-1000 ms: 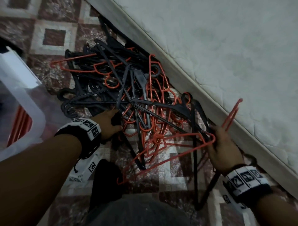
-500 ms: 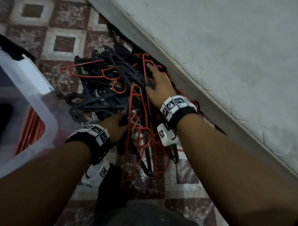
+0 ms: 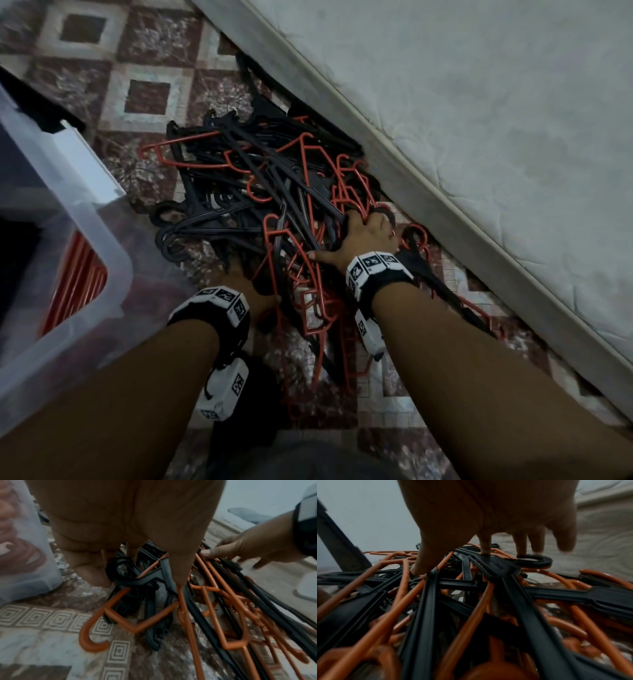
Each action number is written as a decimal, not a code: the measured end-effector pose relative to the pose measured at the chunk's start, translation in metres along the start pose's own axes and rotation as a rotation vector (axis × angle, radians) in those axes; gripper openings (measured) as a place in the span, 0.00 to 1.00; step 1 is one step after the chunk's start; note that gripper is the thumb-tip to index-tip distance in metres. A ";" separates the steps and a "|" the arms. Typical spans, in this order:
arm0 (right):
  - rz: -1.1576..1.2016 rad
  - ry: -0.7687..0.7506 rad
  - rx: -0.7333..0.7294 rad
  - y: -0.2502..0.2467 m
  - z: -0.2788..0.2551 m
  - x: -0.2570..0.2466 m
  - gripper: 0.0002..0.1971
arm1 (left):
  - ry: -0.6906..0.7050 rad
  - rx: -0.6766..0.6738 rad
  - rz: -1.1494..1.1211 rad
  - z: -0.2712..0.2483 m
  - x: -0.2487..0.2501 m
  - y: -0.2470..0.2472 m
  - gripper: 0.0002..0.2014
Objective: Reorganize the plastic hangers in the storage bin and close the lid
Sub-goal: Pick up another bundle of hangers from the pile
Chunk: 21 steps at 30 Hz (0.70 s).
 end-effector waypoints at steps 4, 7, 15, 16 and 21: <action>-0.002 0.107 -0.114 -0.004 0.012 -0.002 0.61 | -0.026 0.005 0.073 0.010 -0.003 -0.005 0.62; 0.035 0.101 -0.174 -0.002 0.017 -0.007 0.64 | 0.028 -0.004 0.062 0.012 0.001 -0.005 0.52; 0.386 -0.118 -0.244 0.007 0.025 -0.014 0.54 | 0.330 -0.004 -0.061 0.001 0.023 -0.006 0.18; 0.437 -0.137 -0.247 0.006 0.026 -0.013 0.51 | 0.324 -0.025 -0.117 0.000 0.022 -0.007 0.19; 0.595 -0.080 -0.254 0.000 0.038 -0.002 0.43 | 0.388 -0.081 -0.314 -0.011 0.039 -0.016 0.18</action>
Point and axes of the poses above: each hand's wrist, its own z-axis towards the middle knuckle, its own y-axis out of the palm, x = y × z, the point moved 5 cm from there along z, towards the middle knuckle, and after that the axes turned 12 degrees about -x, right-handed, at the moved point
